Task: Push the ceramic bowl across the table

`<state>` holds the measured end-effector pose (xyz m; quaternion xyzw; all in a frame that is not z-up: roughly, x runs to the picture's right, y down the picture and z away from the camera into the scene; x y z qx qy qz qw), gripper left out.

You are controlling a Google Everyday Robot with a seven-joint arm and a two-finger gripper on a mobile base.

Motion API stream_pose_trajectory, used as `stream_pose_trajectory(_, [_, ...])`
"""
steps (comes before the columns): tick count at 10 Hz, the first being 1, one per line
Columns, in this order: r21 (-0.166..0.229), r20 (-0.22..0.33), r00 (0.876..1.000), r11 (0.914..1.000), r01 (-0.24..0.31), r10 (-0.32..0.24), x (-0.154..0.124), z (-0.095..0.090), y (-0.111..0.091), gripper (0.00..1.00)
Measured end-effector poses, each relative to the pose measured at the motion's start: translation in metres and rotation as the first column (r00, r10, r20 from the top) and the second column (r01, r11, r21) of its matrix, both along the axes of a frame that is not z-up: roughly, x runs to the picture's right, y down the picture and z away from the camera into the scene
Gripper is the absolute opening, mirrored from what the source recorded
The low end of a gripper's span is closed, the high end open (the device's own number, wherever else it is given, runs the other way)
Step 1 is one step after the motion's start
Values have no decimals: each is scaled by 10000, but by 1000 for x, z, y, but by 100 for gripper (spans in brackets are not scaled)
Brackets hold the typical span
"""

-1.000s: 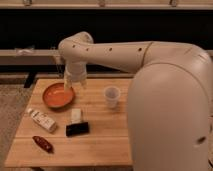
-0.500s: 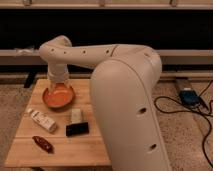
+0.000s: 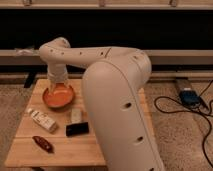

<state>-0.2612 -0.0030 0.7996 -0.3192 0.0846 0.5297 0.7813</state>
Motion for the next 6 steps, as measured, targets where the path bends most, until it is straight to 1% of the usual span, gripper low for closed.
stream_pose_trajectory(2, [-260,-148,9998,9996,137,-141,-7,32,17,65])
stream_pose_trajectory(3, [-297,-150,9998,9995,138,-142,-8,40,20,65])
stream_pose_trajectory(6, [-284,-149,9998,9995,121,-125,-8,40,20,65])
